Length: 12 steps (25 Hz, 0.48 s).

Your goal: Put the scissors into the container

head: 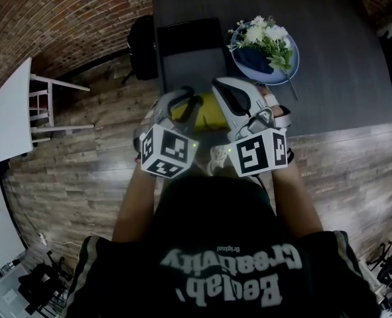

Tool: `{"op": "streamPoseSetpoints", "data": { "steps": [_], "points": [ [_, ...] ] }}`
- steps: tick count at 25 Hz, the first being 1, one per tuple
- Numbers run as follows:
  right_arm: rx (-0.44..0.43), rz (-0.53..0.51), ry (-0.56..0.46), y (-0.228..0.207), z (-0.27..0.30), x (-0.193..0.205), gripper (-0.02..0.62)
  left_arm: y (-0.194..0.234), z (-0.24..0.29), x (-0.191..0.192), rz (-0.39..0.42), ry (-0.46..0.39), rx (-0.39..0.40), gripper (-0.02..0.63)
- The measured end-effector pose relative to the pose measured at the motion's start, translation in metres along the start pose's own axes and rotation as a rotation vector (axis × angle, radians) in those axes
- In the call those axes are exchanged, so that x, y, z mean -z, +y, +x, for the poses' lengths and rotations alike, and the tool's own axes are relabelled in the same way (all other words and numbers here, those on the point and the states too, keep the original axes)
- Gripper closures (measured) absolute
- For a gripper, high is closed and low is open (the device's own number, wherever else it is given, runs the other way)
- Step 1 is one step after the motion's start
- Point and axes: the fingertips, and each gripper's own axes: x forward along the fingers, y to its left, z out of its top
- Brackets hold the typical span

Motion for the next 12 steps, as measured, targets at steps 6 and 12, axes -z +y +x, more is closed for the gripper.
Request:
{"op": "streamPoseSetpoints", "data": {
  "steps": [6,12],
  "points": [
    [-0.021,0.032,0.01,0.011,0.007,0.009,0.589,-0.004,0.005,0.009,0.003,0.018,0.012,0.529],
    [-0.033,0.052,0.018,0.019,0.011,0.013,0.589,-0.007,0.005,0.014,0.002,0.023,0.023,0.529]
  ]
}}
